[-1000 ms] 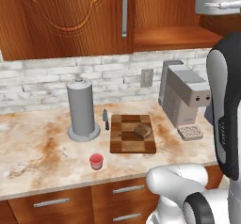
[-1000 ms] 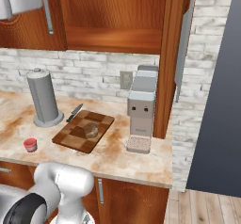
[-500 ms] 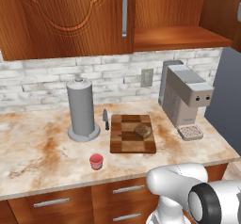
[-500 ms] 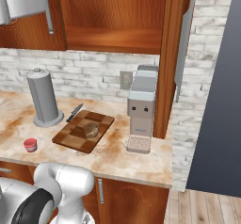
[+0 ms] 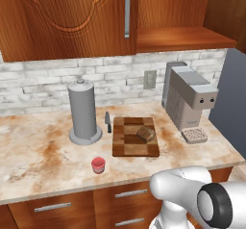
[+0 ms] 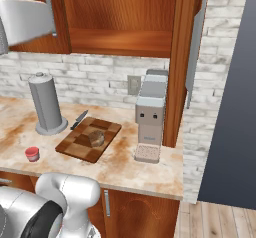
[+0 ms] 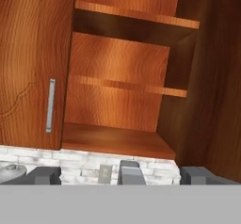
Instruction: Pick the bread, place it on the cutting board, pick the jam, place it on the counter, and close the cabinet.
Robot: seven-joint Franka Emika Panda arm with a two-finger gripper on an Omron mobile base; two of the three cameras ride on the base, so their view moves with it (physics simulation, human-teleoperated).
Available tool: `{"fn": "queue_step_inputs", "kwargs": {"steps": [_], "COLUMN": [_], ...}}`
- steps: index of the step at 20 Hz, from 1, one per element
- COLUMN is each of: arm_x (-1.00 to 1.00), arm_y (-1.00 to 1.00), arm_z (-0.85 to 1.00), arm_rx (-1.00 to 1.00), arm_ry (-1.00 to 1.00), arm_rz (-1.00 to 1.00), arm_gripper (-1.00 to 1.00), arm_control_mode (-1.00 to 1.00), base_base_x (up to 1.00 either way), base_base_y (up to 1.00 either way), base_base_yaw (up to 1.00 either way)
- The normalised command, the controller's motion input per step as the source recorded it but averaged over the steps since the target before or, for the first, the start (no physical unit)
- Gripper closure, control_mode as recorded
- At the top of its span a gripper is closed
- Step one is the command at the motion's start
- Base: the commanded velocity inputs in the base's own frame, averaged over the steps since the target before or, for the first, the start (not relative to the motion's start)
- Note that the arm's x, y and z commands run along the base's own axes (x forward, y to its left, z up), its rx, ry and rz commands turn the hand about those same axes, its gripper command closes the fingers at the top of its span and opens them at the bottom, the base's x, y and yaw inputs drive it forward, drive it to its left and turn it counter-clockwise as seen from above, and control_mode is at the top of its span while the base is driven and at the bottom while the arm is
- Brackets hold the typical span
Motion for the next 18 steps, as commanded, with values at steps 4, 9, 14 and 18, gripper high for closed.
{"fn": "queue_step_inputs", "kwargs": {"steps": [4, 9, 14, 18], "arm_x": [-0.39, -0.17, -0.11, 0.00], "arm_y": [-0.27, -0.19, -0.10, -0.24], "arm_z": [-0.05, -0.13, -0.17, -0.21], "arm_rx": [-0.01, -0.01, 0.00, 0.00], "arm_ry": [0.00, -0.05, -0.11, -0.08], "arm_rz": [0.02, 0.05, 0.06, 0.02], "arm_gripper": [-1.00, -1.00, -1.00, -1.00], "arm_control_mode": [-1.00, -1.00, -1.00, -1.00], "base_base_x": [0.00, 0.00, 0.00, 0.00], "base_base_y": [0.00, 0.00, 0.00, 0.00], "base_base_yaw": [0.00, 0.00, 0.00, 0.00]}}
